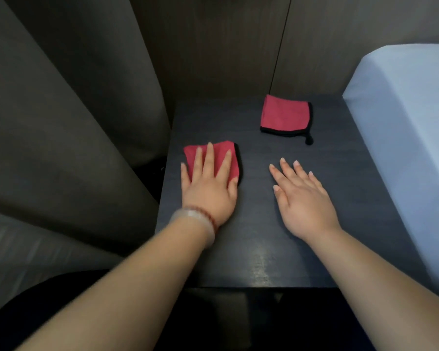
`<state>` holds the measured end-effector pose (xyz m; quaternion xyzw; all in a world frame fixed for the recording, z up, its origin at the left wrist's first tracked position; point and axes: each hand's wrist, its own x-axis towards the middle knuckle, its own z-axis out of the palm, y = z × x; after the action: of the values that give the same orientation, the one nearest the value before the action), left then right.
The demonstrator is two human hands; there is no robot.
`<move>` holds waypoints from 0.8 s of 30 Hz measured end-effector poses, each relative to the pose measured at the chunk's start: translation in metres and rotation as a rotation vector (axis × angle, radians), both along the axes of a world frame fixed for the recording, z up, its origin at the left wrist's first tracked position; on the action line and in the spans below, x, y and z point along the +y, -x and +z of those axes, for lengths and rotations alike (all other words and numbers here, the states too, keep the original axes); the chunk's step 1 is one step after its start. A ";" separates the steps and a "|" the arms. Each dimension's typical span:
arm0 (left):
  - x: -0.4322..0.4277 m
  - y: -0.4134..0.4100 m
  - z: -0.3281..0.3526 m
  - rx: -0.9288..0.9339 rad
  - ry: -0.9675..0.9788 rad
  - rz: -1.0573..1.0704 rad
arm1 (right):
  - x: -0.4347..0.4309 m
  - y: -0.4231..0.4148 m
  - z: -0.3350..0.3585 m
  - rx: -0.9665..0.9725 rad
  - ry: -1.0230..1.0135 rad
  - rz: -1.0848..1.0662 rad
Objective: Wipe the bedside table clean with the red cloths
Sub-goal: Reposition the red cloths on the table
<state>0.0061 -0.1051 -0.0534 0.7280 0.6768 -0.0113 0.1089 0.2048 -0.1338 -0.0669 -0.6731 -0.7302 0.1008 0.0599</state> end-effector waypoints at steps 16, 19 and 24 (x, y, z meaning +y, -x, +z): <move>0.153 -0.014 0.009 0.063 0.194 -0.005 | 0.002 0.003 -0.002 -0.024 -0.029 -0.014; 0.165 -0.014 0.008 0.061 0.193 -0.010 | 0.002 0.003 -0.002 -0.027 -0.029 -0.015; 0.160 -0.006 0.008 0.033 0.156 -0.064 | 0.002 0.004 0.000 -0.023 -0.020 -0.015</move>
<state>0.0121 0.0553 -0.0452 0.7381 0.6521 -0.0793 0.1538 0.2011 -0.1316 -0.0666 -0.6792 -0.7266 0.0851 0.0588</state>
